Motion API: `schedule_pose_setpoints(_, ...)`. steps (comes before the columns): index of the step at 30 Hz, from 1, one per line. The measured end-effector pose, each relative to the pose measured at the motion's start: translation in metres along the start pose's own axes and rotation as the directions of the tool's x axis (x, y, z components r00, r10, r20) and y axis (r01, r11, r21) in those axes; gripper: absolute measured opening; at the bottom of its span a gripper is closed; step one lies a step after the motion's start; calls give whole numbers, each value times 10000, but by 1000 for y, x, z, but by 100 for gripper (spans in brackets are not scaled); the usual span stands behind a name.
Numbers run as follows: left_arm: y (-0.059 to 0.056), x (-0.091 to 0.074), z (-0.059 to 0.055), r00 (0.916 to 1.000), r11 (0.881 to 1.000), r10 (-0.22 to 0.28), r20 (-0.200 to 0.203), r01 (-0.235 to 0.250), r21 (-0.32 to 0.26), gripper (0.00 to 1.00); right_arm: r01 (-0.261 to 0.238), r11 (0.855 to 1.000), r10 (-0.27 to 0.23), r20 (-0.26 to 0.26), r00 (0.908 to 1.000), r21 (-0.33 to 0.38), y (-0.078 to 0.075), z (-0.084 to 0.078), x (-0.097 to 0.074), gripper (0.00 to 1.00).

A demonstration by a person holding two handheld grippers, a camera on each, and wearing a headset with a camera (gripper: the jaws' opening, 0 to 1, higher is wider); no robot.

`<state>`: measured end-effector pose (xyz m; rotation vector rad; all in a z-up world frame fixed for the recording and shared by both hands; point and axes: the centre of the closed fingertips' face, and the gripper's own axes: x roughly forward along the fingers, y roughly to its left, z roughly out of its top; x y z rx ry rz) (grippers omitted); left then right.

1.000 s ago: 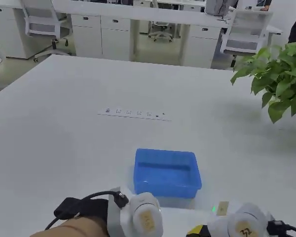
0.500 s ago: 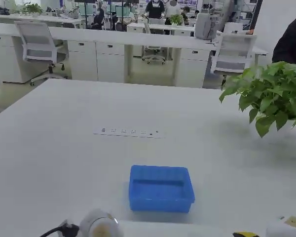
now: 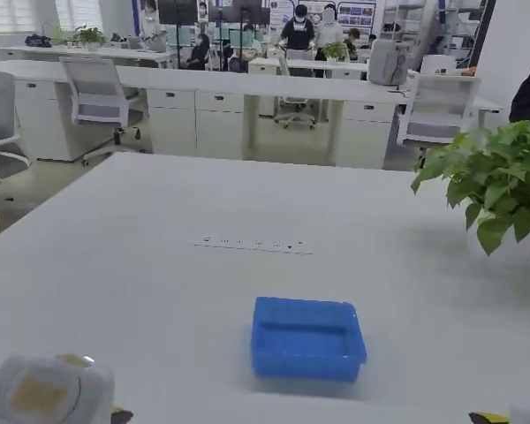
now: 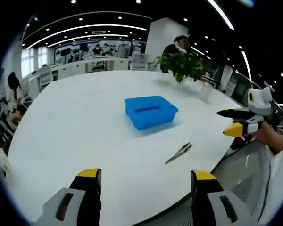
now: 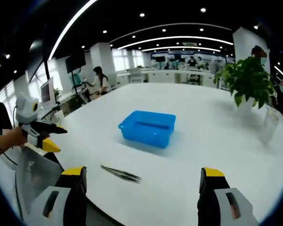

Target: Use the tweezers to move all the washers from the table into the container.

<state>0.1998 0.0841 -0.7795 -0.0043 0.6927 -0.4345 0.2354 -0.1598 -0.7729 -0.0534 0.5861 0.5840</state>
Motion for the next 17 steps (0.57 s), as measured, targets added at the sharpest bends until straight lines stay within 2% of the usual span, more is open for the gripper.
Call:
schedule_pose_setpoints(3, 9, -13, 3, 9961, 9969, 784, 395, -787, 70, 91, 86, 10000, -86, 34, 10000, 40, -2, 0, -1, 99)
schedule_pose_setpoints(4, 9, -15, 2, 9958, 9964, 842, 360, -846, 87, 92, 104, 9999, -104, 70, 9999, 51, -2, 1, -2, 99)
schedule_pose_setpoints(8, 19, -24, -4, 9838, 9842, 1749, 399, -1758, 200, 99, 227, 9997, -227, 42, 9997, 78, -5, -1, -3, 99)
schedule_pose_setpoints(12, 21, -29, -7, 9771, 9787, 2050, 573, -2052, -37, 99, 184, 9991, -186, 59, 9998, 376, -8, -1, -3, 99)
schedule_pose_setpoints(17, 24, -32, -7, 9734, 9757, 2185, 695, -2168, -303, 99, 169, 9988, -171, 28, 9999, 452, -8, -2, -3, 99)
